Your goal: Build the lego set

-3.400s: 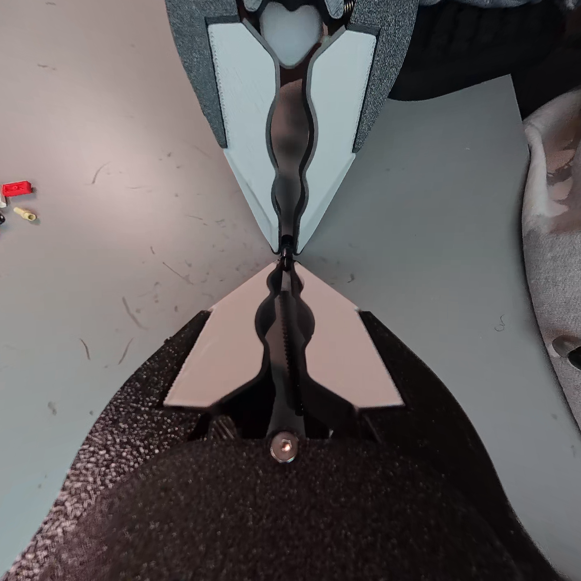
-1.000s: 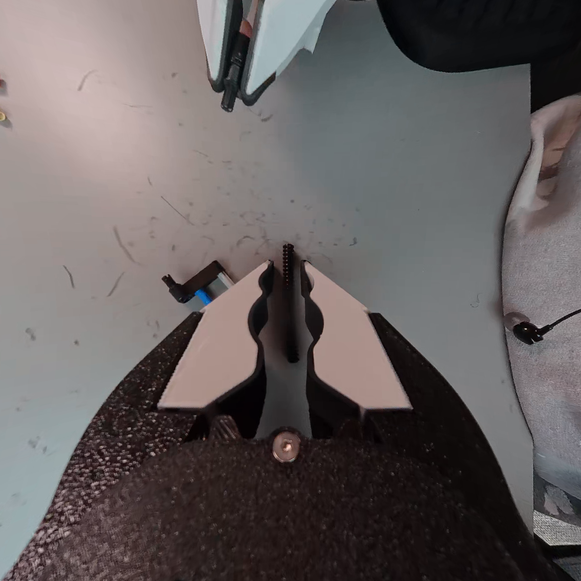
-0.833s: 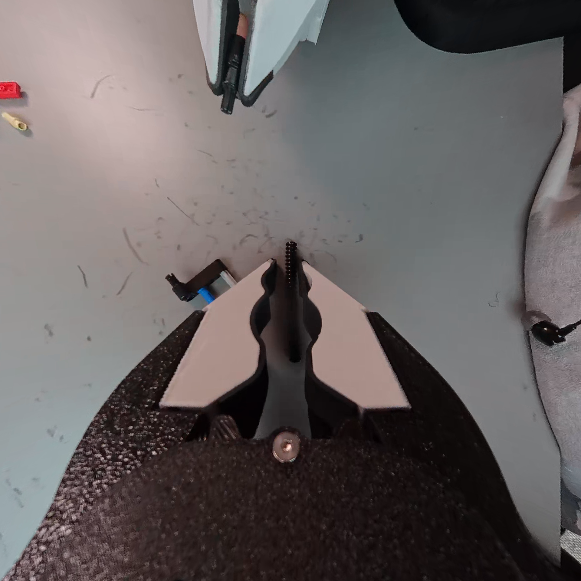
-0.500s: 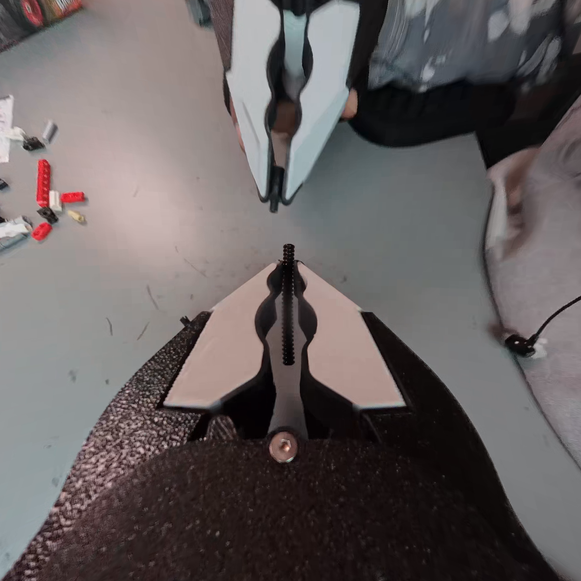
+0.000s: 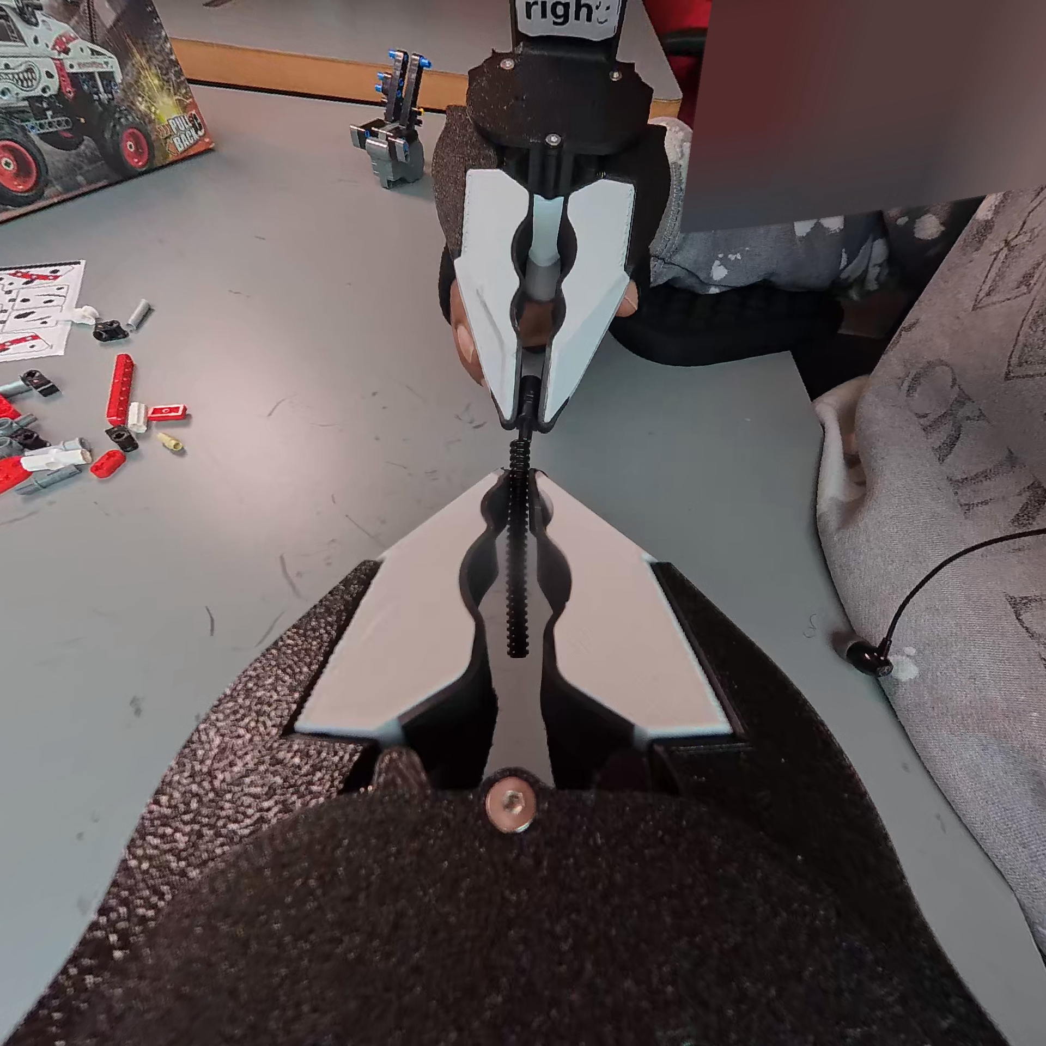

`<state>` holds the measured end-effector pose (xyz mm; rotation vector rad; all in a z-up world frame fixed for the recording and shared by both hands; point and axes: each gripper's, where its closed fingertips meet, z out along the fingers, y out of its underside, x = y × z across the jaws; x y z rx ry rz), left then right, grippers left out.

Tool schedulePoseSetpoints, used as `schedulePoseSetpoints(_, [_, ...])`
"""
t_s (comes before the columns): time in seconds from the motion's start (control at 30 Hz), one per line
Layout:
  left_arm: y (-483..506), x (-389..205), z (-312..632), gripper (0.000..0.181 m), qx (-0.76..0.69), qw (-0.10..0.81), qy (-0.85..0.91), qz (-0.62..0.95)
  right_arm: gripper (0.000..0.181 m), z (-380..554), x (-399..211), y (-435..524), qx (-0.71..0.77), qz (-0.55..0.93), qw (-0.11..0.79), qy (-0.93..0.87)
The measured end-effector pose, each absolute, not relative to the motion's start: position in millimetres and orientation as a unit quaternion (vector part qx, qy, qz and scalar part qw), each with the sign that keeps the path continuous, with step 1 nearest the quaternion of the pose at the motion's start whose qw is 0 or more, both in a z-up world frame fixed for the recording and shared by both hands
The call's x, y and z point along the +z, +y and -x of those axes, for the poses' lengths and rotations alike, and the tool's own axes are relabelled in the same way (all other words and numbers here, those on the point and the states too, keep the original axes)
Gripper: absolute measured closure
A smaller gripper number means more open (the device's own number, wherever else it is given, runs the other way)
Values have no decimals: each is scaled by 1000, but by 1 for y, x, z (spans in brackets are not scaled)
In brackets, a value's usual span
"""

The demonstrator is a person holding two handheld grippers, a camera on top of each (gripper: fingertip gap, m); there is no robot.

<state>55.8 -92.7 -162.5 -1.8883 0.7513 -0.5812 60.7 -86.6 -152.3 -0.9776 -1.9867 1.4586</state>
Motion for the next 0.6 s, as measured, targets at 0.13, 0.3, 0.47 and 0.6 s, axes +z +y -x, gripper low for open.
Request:
schedulePoseSetpoints(0.13, [-93,-162,-57,175,-240,493,311,776,175,-59,-150,-86,544,364,239,-717])
schedulePoseSetpoints(0.3, [-92,-160,-57,176,-239,497,304,777,175,-60,-150,-86,539,361,243,-721])
schedulePoseSetpoints(0.47, [-93,-161,-58,176,-234,501,308,774,175,-60,-151,-86,535,365,239,-724])
schedulePoseSetpoints(0.6, [-90,-154,-58,177,-238,519,294,766,175,-61,-144,-86,561,370,227,-705])
